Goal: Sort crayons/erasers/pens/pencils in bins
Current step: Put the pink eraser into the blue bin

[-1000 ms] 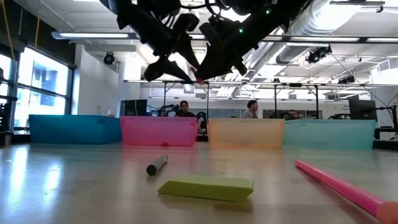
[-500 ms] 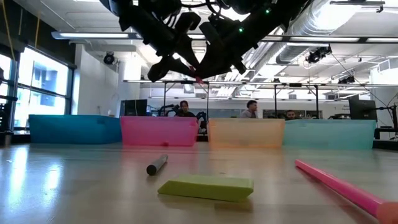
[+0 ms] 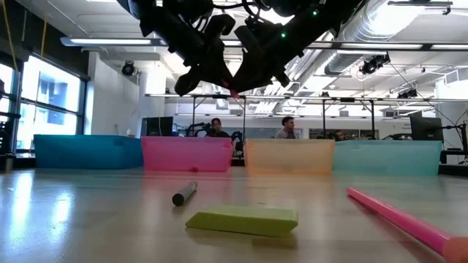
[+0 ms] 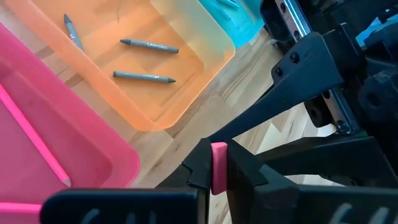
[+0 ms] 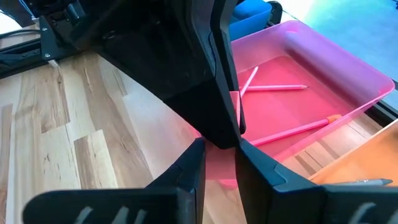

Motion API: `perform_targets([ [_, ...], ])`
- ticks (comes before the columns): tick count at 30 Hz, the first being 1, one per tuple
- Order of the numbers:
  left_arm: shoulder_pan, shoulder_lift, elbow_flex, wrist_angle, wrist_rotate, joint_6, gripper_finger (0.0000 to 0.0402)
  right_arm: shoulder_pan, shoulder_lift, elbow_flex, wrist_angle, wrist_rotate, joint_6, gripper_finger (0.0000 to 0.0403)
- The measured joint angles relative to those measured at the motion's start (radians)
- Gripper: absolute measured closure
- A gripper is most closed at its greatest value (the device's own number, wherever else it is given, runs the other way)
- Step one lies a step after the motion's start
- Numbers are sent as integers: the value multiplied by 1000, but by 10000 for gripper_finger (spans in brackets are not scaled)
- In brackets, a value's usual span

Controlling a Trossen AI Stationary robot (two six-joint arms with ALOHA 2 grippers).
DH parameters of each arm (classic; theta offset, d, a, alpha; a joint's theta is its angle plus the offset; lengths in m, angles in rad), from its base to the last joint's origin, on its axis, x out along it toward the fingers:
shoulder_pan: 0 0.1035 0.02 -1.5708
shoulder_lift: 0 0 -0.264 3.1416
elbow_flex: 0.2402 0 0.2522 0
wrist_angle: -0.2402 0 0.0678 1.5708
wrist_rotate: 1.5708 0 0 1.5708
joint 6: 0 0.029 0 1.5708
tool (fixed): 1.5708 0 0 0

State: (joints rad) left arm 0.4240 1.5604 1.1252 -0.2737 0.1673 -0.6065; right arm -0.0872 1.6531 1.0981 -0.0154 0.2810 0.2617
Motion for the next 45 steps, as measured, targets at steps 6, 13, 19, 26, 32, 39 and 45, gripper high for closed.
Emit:
perform_targets([
  [6,-1,0,0,2,1,16,389,0,0,0,1,-4,8,310],
  [13,23,-13,0,-76,-45,59,389,0,-9,0,-2,-4,10,227],
  [19,83,-81,0,-221,-129,117,389,-7,-48,0,-11,0,1,202],
  [26,151,-217,-1,-434,-275,178,389,-30,-61,0,-21,4,-1,201],
  [32,194,-330,-1,-633,-421,183,389,-31,-61,0,-26,4,7,201],
  [39,199,-372,-3,-815,-531,138,389,-31,-61,0,-26,4,7,201],
  [45,198,-375,-143,-782,-507,93,389,-31,-61,0,-26,4,8,201],
])
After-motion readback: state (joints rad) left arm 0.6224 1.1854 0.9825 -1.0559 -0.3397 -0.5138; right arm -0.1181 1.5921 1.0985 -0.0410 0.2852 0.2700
